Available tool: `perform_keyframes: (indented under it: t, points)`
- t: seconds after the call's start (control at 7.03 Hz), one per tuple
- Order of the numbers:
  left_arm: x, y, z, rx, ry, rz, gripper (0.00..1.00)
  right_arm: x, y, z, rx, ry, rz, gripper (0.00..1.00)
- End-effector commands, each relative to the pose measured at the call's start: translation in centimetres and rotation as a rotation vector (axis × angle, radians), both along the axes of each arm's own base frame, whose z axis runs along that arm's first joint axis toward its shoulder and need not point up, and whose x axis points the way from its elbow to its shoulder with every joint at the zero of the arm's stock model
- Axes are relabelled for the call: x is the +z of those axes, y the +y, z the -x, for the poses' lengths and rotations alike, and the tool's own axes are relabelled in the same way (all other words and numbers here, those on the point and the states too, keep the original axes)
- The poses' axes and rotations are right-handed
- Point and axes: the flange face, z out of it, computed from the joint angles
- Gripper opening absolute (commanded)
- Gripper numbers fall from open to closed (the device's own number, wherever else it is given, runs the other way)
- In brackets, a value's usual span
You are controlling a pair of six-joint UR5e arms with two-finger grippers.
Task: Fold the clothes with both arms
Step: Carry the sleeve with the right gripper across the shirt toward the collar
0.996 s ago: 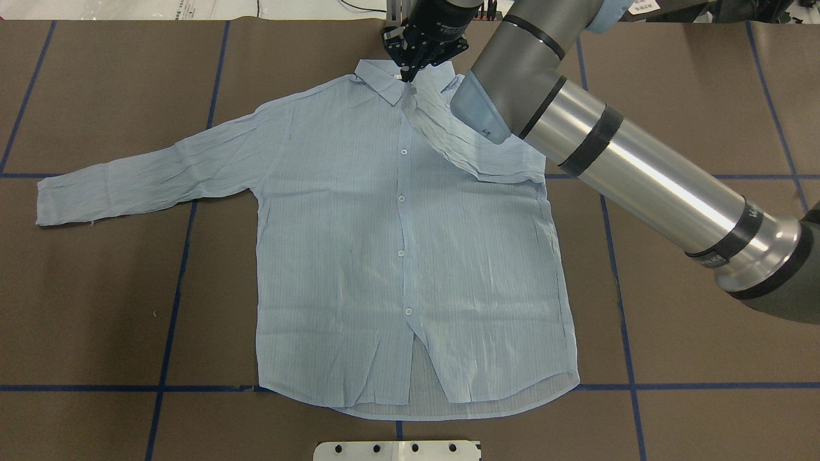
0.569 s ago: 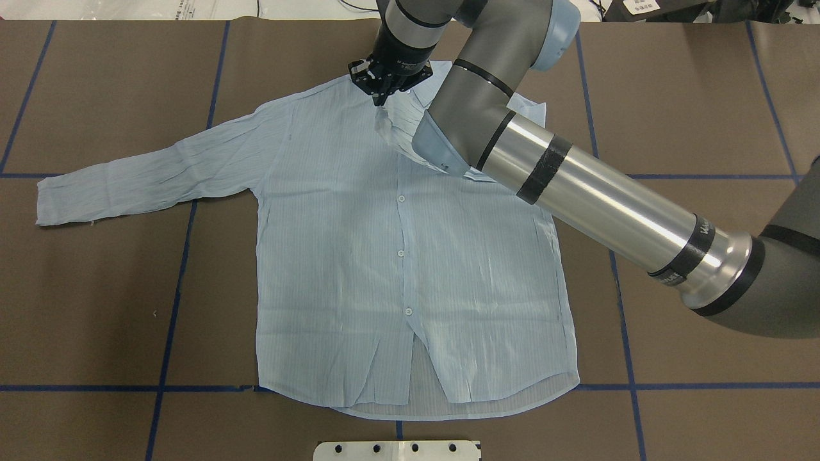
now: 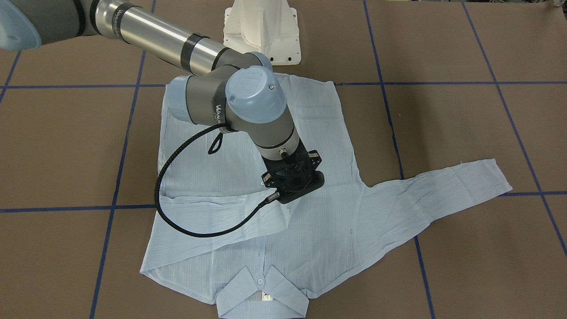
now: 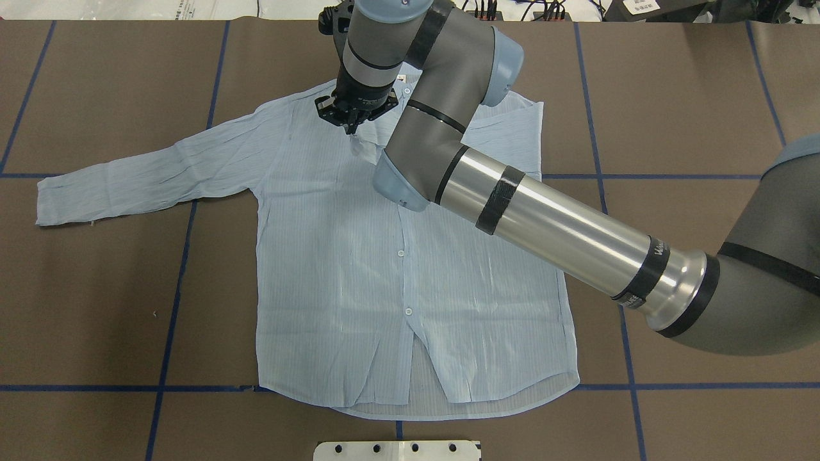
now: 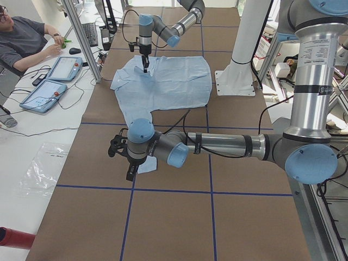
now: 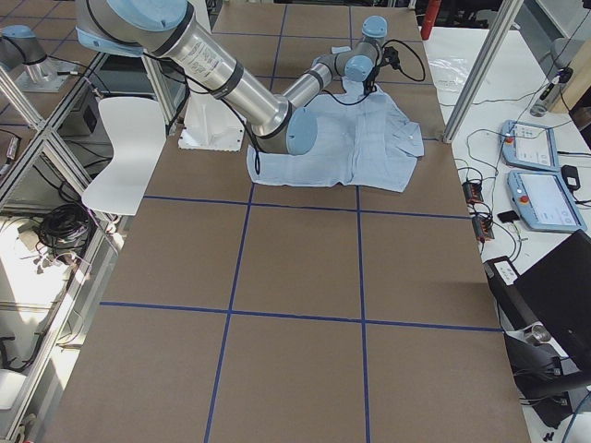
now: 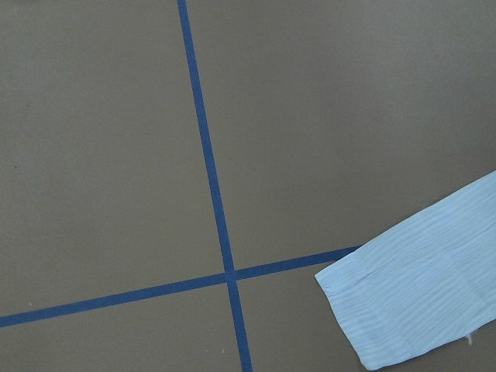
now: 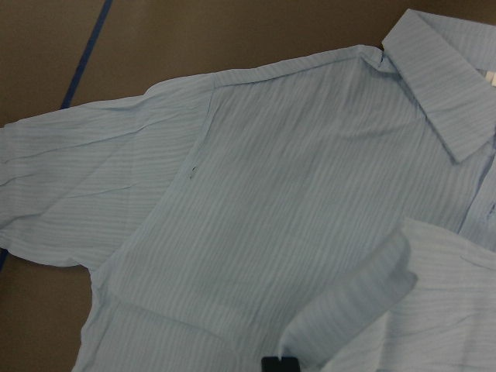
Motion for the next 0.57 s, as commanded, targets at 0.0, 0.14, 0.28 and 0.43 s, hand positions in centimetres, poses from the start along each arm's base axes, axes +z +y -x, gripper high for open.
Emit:
perform_keyframes:
  t: [0.0,0.14,0.28,0.43]
  points:
    - [0.1,-0.1,0.0,-0.001,-0.001,0.001,0.99,0.6,1.0,2.1,0.000,0.020,-0.010,0.00]
    - [0.1,-0.1,0.0,-0.002,-0.001,0.002,0.99,1.3,1.2,3.1,0.006,0.043,-0.007,0.00]
    - [0.1,-0.1,0.0,-0.002,-0.001,0.002,0.99,1.0,0.9,4.4,0.003,0.061,0.004,0.00]
    - [-0.1,-0.2,0.0,-0.001,0.000,-0.001,0.99,1.2,1.5,6.7,-0.015,0.045,-0.007,0.00]
